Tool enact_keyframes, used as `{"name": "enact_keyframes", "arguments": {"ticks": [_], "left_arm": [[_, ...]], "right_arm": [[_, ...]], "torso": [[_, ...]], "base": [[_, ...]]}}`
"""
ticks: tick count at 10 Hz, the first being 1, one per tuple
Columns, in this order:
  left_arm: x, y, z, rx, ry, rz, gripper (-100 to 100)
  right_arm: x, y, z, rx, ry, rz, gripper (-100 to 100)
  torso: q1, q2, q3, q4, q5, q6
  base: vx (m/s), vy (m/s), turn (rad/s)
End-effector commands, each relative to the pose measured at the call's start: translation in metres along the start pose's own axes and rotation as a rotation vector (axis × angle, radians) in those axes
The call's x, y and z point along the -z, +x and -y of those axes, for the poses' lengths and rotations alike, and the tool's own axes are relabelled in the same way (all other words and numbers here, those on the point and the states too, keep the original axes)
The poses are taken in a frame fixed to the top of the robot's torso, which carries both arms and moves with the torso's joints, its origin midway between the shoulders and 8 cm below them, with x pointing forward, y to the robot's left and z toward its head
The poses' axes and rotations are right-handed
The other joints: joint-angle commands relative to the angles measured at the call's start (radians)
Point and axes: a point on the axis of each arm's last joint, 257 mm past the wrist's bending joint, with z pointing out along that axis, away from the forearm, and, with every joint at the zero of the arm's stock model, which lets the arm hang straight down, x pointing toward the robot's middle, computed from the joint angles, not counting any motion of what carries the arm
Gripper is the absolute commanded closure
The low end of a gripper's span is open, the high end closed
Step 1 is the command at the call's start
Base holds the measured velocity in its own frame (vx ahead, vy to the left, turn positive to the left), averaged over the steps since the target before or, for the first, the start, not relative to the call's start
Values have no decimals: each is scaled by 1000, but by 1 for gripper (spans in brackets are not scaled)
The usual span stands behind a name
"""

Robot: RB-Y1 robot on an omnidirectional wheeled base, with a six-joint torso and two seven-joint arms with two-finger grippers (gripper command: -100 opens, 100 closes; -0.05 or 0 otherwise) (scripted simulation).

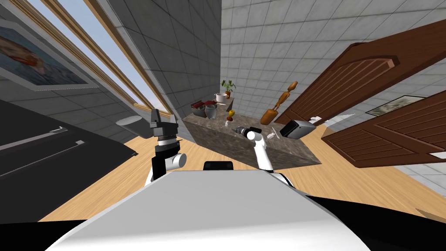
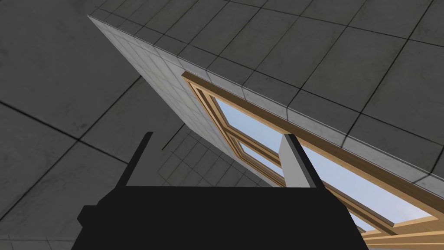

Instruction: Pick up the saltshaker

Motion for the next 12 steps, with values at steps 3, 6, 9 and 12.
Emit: {"name": "enact_keyframes", "arguments": {"ticks": [3, 6, 9, 12], "left_arm": [[0, 0, 0, 0, 0, 0, 0], [0, 0, 0, 0, 0, 0, 0], [0, 0, 0, 0, 0, 0, 0], [0, 0, 0, 0, 0, 0, 0]], "right_arm": [[-5, -11, 3, -63, 39, 66, -100], [-7, -19, 5, -129, 73, 136, -100], [-8, -25, 5, -183, 97, 198, -100], [-6, -31, 3, -241, 117, 271, -100]], "torso": [[-1, 0, 0, 0, 0, 0], [0, -2, -1, 0, 0, 0], [0, -2, -1, -1, 0, 0], [0, -1, -1, 0, 0, 0]], "base": [[46, 15, 41], [71, 26, 70], [76, 19, 69], [74, 21, 78]]}}
